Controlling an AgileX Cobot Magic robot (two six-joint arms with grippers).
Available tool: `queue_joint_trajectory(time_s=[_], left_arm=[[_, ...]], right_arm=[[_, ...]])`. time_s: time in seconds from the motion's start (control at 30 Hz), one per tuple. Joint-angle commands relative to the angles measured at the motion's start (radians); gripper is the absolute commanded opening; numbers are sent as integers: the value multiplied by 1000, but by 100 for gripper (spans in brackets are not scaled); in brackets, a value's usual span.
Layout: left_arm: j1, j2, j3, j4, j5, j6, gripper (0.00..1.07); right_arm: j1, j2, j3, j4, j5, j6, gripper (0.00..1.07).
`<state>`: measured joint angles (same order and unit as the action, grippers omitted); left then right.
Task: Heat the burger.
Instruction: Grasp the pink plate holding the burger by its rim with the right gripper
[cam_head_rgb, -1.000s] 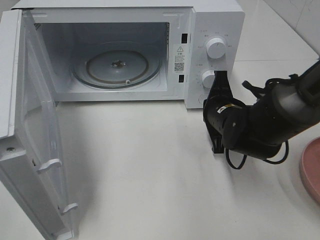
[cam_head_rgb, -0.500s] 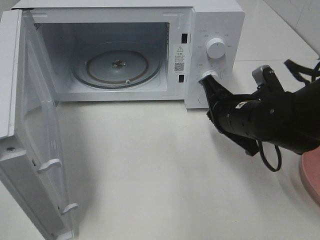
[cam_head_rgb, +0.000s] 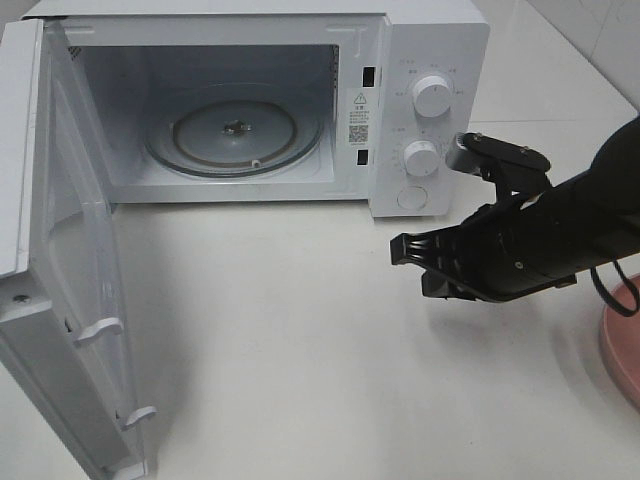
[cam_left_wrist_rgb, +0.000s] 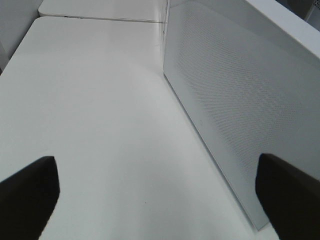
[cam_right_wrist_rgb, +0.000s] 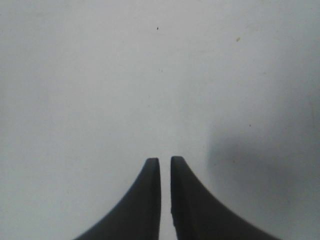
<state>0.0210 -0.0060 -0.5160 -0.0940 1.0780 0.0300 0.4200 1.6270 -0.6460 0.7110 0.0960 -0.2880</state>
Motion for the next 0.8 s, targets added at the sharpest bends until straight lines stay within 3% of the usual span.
queue_joint_trajectory(time_s=[0.03,0.27,0.43,0.5,0.53,0.57,0.6,0.63,0.67,0.7,0.73,0.77,0.8], left_arm=[[1,-23,-1,-4,-9,-2,100],[1,-23,-1,-4,-9,-2,100],[1,-23,-1,-4,-9,-2,100],[1,-23,-1,-4,-9,-2,100],[1,-23,-1,-4,-9,-2,100],[1,-23,-1,-4,-9,-2,100],[1,-23,-1,-4,-9,-2,100],[1,-23,-1,-4,-9,-2,100],[1,-23,-1,-4,-9,-2,100],[1,-23,-1,-4,-9,-2,100],[1,-23,-1,-4,-9,-2,100],[1,-23,-1,-4,-9,-2,100],[1,-23,-1,-4,-9,-2,100]], right_arm=[[-40,-65,-1,-103,131,-27,13],[-60,-143,-1,-263,295,2,15],[-60,-204,-1,-400,392,129,23],[-61,-236,-1,-485,433,193,37],[-61,-236,-1,-485,433,193,37],[-82,-255,-1,-524,455,218,52],[-96,-266,-1,-539,467,229,61],[-96,-266,-1,-539,467,229,61],[-122,-283,-1,-572,498,234,77],[-139,-290,-1,-589,515,234,86],[-139,-290,-1,-589,515,234,86],[-170,-297,-1,-626,561,231,99],[-170,-297,-1,-626,561,231,99]])
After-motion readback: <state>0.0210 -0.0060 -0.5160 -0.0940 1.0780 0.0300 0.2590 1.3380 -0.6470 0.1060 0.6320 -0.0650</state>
